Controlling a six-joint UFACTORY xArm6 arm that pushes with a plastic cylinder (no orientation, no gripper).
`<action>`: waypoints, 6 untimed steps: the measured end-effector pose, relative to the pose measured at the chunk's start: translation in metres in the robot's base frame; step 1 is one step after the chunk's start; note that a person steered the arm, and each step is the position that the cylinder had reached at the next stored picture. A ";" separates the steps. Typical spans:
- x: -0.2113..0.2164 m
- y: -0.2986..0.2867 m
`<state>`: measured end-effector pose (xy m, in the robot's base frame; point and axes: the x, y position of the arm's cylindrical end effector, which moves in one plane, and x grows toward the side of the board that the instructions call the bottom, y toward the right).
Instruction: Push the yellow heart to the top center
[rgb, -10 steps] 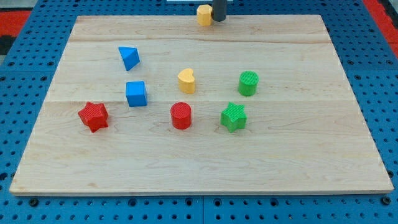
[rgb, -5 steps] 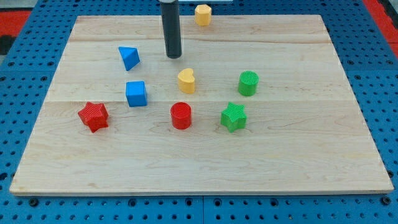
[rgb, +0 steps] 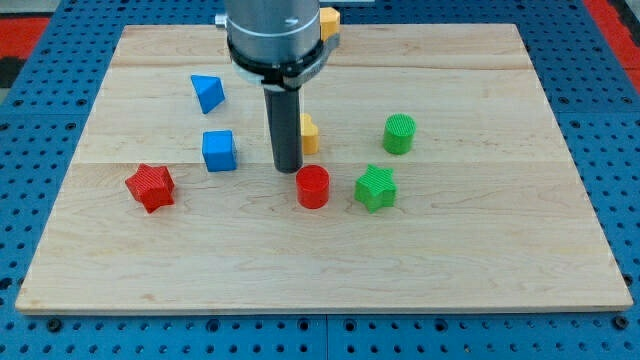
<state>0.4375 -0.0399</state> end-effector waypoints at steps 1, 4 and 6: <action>-0.041 -0.001; -0.073 0.004; -0.051 0.036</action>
<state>0.3862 -0.0039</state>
